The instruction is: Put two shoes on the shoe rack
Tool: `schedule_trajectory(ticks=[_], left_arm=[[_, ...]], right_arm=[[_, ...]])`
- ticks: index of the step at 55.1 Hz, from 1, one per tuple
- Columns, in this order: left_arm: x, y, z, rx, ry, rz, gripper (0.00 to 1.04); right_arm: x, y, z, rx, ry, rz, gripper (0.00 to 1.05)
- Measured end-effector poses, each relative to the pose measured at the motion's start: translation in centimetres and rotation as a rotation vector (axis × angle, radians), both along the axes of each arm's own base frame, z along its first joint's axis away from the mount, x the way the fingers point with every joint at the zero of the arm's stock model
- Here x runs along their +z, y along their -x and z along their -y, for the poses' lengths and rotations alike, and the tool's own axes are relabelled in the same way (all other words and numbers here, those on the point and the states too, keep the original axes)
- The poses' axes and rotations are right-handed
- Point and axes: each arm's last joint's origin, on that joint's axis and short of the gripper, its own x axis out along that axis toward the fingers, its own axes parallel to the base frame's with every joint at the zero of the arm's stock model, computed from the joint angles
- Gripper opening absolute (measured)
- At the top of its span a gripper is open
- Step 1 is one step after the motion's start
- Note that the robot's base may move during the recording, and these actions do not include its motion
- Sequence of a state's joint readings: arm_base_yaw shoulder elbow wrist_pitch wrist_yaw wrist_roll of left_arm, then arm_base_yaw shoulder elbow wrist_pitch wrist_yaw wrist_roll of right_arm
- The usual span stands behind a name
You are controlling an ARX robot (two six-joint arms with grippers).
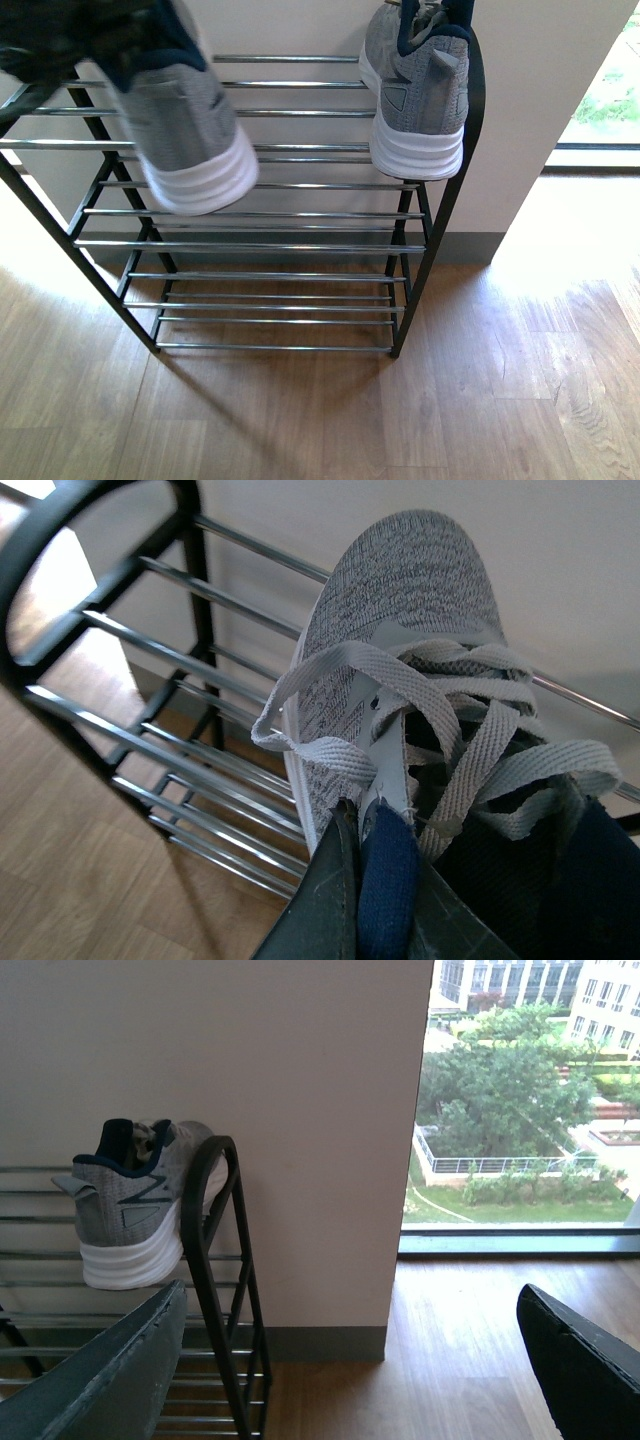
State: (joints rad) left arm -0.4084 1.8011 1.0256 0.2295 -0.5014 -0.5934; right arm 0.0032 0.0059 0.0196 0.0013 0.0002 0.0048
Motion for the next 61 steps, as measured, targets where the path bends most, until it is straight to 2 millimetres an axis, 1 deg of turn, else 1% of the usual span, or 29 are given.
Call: schedule_trajectory(ticks=[5, 10, 15, 18, 24, 27, 33, 41, 49, 54, 61], left_arm=[[-0.5, -2.2, 2.1, -0.050, 0.010, -0.029, 0.02], [-0.9, -4.6, 4.6, -0.087, 0.005, -0.049, 0.02], [-0.4, -6.1, 6.6, -0.125, 0.007, -0.041, 0.02], [0.2, -7.0, 7.9, -0.164, 0.026, -0.032, 0.02], [0.8, -8.0, 10.2, -0.221, 0.047, -0.023, 0.02], [0.8, -8.3, 11.3, -0.254, 0.062, -0.037, 0.02], [0.8, -8.3, 12.9, -0.286, 0.076, -0.061, 0.02], [1.2, -8.4, 13.3, -0.305, 0.098, -0.046, 0.02], [0.2, -8.1, 13.0, -0.299, 0.101, -0.073, 0.02], [-0.4, -7.7, 12.4, -0.283, 0.087, -0.084, 0.02], [-0.9, -7.4, 10.9, -0.244, 0.041, -0.096, 0.02]], right_arm=[[0.0, 0.0, 0.0, 0.000, 0.000, 0.000, 0.96], [0.0, 0.0, 0.0, 0.000, 0.000, 0.000, 0.96], [0.0, 0.0, 0.0, 0.000, 0.000, 0.000, 0.96], [0.0, 0.0, 0.0, 0.000, 0.000, 0.000, 0.96], [0.0, 0.0, 0.0, 0.000, 0.000, 0.000, 0.96], [0.0, 0.0, 0.0, 0.000, 0.000, 0.000, 0.96], [0.0, 0.0, 0.0, 0.000, 0.000, 0.000, 0.96], [0.0, 0.0, 0.0, 0.000, 0.000, 0.000, 0.96], [0.0, 0.0, 0.0, 0.000, 0.000, 0.000, 0.96], [0.0, 0.0, 0.0, 0.000, 0.000, 0.000, 0.96], [0.0, 0.0, 0.0, 0.000, 0.000, 0.000, 0.96]])
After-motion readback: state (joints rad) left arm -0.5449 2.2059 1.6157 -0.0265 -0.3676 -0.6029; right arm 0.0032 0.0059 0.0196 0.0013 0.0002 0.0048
